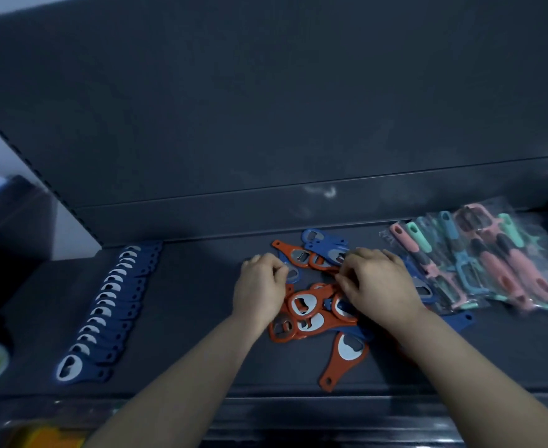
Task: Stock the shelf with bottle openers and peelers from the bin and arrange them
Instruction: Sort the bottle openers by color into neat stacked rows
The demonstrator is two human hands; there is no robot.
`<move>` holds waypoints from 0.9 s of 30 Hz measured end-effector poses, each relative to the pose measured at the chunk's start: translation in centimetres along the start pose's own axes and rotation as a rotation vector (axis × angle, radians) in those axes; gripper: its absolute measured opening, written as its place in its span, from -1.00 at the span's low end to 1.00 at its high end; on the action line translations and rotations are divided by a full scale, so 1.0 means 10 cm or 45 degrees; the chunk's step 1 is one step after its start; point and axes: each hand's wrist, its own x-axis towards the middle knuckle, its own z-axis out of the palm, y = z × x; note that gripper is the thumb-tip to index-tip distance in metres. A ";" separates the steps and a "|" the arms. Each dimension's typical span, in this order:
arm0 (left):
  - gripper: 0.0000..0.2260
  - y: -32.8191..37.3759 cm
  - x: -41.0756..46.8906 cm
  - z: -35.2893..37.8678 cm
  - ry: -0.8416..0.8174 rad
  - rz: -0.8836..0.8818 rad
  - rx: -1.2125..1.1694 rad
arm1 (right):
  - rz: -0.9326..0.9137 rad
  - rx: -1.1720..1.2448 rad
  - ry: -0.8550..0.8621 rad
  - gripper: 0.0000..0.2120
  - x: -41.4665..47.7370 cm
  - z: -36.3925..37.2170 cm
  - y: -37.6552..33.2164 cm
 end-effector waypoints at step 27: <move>-0.59 -0.28 0.30 -0.25 -0.133 -0.229 0.243 | 0.156 -0.033 -0.049 -0.72 0.37 0.05 -0.33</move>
